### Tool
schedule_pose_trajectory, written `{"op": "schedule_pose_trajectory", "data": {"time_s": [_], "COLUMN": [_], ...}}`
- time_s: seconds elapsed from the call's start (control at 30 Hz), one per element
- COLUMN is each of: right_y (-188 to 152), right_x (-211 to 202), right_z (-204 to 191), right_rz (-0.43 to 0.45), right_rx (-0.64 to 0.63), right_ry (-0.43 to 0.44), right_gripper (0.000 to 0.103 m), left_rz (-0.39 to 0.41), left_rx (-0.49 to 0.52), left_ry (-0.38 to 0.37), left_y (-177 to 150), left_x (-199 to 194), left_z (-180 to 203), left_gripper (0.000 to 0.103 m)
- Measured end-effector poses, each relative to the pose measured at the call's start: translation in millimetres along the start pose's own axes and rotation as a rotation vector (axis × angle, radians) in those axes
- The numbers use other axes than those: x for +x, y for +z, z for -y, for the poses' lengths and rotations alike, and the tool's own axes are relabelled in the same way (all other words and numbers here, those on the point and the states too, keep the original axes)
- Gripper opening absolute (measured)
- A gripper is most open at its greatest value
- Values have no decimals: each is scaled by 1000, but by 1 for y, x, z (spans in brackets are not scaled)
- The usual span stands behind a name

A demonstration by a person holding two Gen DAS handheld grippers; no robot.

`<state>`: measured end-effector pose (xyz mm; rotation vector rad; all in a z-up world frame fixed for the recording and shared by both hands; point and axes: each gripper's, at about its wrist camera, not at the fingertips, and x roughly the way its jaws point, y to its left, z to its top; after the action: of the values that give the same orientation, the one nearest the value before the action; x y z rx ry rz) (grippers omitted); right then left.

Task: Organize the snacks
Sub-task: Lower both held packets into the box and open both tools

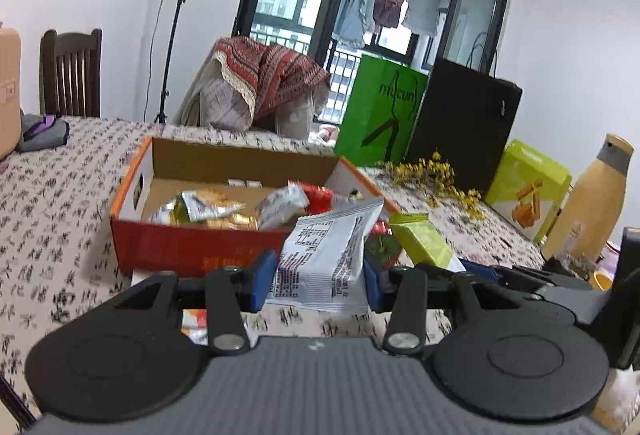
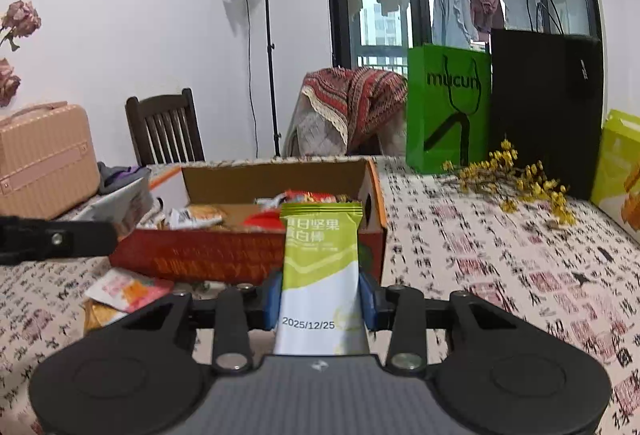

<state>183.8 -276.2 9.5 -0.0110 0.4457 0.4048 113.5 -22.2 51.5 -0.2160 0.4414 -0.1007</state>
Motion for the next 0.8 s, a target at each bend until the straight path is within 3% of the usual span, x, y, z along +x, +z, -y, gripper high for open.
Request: {"op": "schedule_pose_trajectory", "data": {"time_s": [0.5,0.8], "right_y": [64,99], "right_x": [50,128], "right_z": [-14,-19], "right_rz": [59,0], "right_rx": [10,82], "right_ry": [35,34], "right_gripper": [38,38], "left_rz": [58,45], "left_rx": [-47,-103], "left_ry": [101,169], "left_y": [55,80], "left_x": [48,105], "left_z": [-33,-62], "left_gripper": [46,46]}}
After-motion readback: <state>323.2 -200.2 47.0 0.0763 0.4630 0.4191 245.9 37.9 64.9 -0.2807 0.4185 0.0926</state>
